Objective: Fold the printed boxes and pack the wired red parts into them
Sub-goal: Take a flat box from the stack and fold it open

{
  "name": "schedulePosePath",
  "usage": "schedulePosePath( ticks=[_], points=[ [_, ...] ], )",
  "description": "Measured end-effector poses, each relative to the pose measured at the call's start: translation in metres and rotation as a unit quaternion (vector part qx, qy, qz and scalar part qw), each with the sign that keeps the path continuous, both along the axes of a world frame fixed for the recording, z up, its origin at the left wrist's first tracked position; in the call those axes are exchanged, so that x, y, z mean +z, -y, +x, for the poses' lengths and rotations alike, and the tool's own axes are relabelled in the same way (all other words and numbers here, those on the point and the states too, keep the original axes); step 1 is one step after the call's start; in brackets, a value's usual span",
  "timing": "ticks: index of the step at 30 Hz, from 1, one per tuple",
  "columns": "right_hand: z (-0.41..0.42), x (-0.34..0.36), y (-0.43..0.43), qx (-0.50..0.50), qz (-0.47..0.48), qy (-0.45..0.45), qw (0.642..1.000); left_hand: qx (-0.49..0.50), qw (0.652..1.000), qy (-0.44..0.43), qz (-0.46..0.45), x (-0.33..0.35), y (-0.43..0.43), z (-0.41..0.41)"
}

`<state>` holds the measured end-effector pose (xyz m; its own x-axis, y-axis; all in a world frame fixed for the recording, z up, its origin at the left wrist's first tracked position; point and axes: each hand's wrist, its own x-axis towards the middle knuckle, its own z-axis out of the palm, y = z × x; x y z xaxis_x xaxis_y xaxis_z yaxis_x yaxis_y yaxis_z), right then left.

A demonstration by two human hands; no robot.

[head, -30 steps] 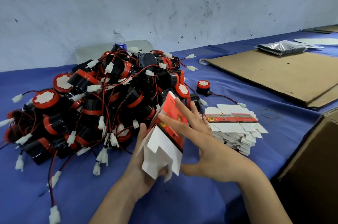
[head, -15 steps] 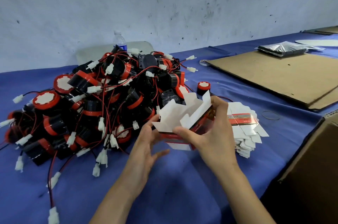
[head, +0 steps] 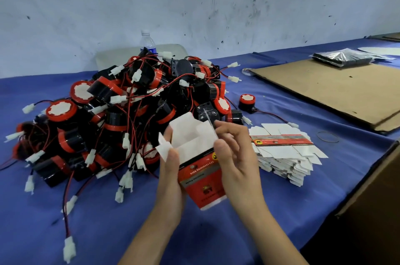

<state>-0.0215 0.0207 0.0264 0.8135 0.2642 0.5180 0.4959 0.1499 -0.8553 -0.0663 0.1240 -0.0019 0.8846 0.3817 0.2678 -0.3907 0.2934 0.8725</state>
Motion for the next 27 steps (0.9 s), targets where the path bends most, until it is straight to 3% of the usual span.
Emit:
schedulePosePath(
  ticks=[2,5,13,27],
  points=[
    [0.005,-0.001,0.001,0.041,0.020,-0.068,0.997,0.019,0.999,-0.009,0.023,0.001,-0.001,0.000],
    [0.007,-0.006,0.000,0.022,0.026,-0.096,0.995,0.021,0.999,-0.020,0.036,-0.003,0.000,0.001],
    [0.005,-0.010,-0.002,-0.022,0.012,0.012,1.000,0.019,1.000,-0.016,0.013,-0.008,-0.004,-0.001],
    [0.010,-0.007,0.006,-0.032,-0.026,0.099,0.994,0.071,0.997,-0.015,-0.012,0.002,-0.005,-0.004]
  ],
)
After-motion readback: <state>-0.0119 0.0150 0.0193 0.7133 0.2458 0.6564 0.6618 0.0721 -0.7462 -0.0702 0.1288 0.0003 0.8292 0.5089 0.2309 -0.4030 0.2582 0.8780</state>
